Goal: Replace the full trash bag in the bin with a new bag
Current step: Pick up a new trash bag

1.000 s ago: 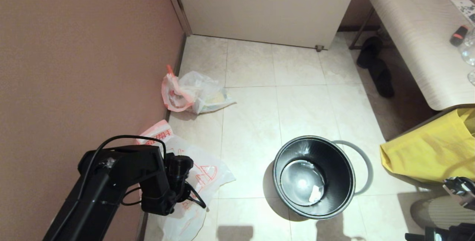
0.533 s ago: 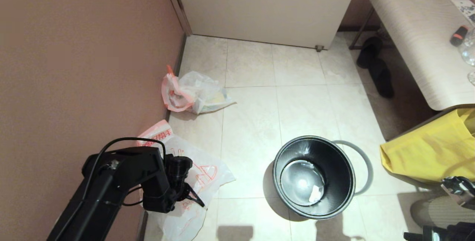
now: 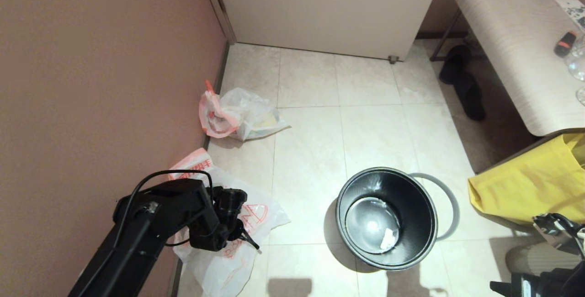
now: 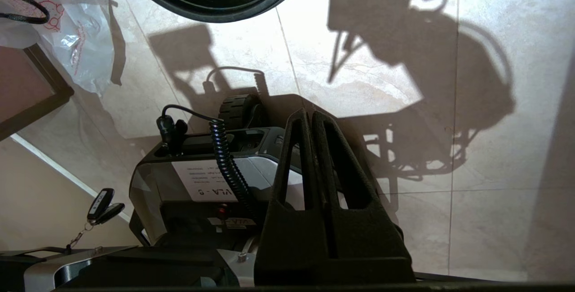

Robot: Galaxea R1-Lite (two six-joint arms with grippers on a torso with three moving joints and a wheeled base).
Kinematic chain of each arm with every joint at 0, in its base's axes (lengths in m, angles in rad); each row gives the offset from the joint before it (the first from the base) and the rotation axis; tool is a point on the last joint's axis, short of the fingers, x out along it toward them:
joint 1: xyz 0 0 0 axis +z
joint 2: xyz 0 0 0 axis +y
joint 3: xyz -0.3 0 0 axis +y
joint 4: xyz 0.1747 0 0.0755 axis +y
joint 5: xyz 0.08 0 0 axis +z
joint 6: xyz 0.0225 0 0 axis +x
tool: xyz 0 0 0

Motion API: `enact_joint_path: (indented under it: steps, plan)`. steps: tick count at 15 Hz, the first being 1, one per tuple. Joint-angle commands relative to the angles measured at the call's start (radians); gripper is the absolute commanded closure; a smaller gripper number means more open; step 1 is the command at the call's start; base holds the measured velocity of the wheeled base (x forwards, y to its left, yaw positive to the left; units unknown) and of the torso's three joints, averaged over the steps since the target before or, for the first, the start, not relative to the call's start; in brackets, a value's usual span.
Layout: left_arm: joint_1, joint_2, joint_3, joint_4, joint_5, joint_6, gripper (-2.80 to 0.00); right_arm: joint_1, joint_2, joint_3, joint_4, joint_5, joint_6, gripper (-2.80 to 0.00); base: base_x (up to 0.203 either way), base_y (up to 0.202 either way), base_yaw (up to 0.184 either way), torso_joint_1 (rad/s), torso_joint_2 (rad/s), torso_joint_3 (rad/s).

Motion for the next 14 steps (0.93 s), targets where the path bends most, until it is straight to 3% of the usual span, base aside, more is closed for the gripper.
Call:
enact_joint_path:
  steps: [1, 2, 5, 11, 14]
  plan:
    - [0.004, 0.020, -0.021, 0.025, 0.008, -0.003, -2.80, 0.000, 0.015, -0.002, -0.002, -0.001, 0.003, 0.00, 0.000, 0.000, 0.000, 0.000, 0.00, 0.000]
    - [0.004, 0.022, -0.030, 0.050, 0.008, -0.003, 0.00, 0.000, 0.026, -0.001, -0.022, -0.001, 0.004, 0.00, 0.000, 0.000, 0.000, 0.000, 0.00, 0.000]
    - [0.008, 0.057, -0.100, 0.072, 0.022, -0.002, 0.00, 0.000, 0.056, 0.008, -0.064, 0.000, 0.005, 0.00, 0.000, 0.000, 0.000, 0.000, 0.00, 0.000]
    - [0.005, 0.049, -0.099, 0.083, 0.030, -0.002, 0.00, -0.001, 0.066, 0.015, -0.094, 0.007, 0.009, 0.00, 0.000, 0.000, 0.000, 0.000, 0.00, 0.000]
    - [-0.030, -0.054, -0.051, 0.081, 0.006, -0.005, 0.00, 0.001, 0.119, 0.016, -0.250, 0.093, 0.012, 0.00, 0.000, 0.000, 0.000, 0.000, 0.00, 0.000]
